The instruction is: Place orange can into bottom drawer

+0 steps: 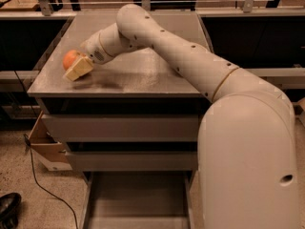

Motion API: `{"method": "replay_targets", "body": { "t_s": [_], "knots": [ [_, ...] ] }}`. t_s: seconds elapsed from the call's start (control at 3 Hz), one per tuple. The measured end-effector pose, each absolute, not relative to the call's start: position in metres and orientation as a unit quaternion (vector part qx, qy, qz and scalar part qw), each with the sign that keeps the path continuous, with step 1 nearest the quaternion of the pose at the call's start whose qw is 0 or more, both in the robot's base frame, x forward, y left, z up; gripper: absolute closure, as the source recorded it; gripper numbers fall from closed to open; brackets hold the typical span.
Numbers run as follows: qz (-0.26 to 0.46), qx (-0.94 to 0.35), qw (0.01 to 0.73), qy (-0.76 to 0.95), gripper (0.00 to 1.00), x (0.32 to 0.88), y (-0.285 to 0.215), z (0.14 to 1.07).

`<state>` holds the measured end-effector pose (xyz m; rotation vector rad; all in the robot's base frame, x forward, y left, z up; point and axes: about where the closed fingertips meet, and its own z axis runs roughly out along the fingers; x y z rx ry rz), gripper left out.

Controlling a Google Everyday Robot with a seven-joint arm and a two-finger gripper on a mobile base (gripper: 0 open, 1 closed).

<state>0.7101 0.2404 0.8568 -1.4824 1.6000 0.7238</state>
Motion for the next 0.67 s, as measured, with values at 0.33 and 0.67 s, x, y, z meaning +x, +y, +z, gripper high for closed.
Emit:
{"method": "replay_targets", "body": {
  "t_s": [0.33,0.67],
  "knots": [
    [0.296,-0.582,0.408,0.638,0.42,0.706,0.241,0.850],
    [0.296,-0.581,0.421,0.631,0.66,0.691,0.233,0.862]
  ]
}}
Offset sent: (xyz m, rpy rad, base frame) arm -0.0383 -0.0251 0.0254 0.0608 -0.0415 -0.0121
